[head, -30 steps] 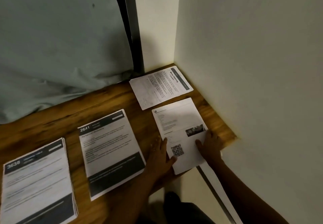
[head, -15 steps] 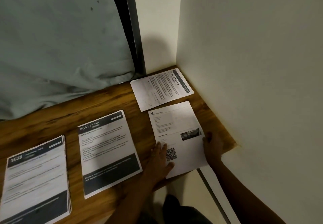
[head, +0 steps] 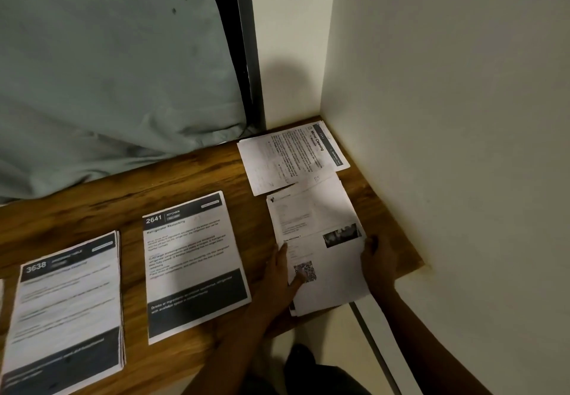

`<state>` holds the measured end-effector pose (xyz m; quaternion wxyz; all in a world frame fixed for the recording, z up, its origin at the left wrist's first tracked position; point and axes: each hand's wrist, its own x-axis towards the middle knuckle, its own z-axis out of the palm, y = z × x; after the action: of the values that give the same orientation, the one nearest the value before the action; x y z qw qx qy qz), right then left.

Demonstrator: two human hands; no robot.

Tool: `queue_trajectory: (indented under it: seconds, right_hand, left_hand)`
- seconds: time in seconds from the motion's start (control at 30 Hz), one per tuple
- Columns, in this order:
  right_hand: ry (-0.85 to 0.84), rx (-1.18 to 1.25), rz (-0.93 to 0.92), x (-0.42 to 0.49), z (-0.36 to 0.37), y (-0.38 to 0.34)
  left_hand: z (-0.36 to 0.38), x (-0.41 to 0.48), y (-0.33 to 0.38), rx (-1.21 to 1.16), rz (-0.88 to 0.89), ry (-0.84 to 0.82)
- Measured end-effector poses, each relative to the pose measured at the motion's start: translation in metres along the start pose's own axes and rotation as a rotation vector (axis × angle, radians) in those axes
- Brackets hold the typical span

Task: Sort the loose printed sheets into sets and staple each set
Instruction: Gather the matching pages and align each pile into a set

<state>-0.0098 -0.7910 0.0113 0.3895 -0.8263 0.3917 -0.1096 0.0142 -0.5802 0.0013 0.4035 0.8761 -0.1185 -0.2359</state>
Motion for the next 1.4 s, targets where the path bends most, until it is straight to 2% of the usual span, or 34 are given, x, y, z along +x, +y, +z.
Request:
queue_trajectory:
  seconds: [0.17, 0.3, 0.4, 0.47, 0.57, 0.67, 0.77, 0.83, 0.93, 1.03, 1.4]
  right_hand:
    - [-0.124, 0.031, -0.012, -0.005, 0.004, -0.01]
    - [-0.19, 0.105, -0.009, -0.012, 0.016, -0.017]
    - [-0.231, 0.142, -0.026, -0.023, 0.027, -0.026]
    - [-0.258, 0.137, -0.024, -0.03, 0.036, -0.031]
    - [-0.292, 0.096, -0.019, -0.037, 0.046, -0.034]
    - [-0.342, 0.032, -0.049, -0.041, 0.051, -0.029]
    - [-0.315, -0.136, -0.145, -0.037, 0.047, -0.02]
    - [-0.211, -0.288, -0.157, -0.031, 0.039, -0.015]
    - [-0.128, -0.413, -0.001, -0.021, 0.026, -0.003]
    - [-0.139, -0.425, 0.122, -0.01, 0.017, 0.007]
    - [-0.153, -0.296, 0.18, 0.009, 0.014, 0.013]
  left_hand:
    - [-0.008, 0.002, -0.004, -0.187, 0.013, 0.225]
    - [-0.015, 0.004, -0.014, -0.036, 0.065, 0.506]
    - [-0.022, 0.001, -0.019, 0.09, 0.091, 0.58]
    - [-0.024, 0.0, -0.024, 0.225, 0.119, 0.517]
    - [-0.023, -0.004, -0.028, 0.435, 0.127, 0.273]
    - [-0.019, -0.007, -0.034, 0.641, 0.044, 0.038]
    - [-0.015, -0.008, -0.037, 0.68, -0.04, -0.06]
    - [-0.014, -0.01, -0.035, 0.683, -0.062, -0.085]
    - [-0.015, -0.012, -0.032, 0.687, -0.052, -0.081]
    - [-0.015, -0.011, -0.031, 0.682, -0.05, -0.089]
    - [-0.009, -0.008, -0.026, 0.681, -0.058, -0.09]
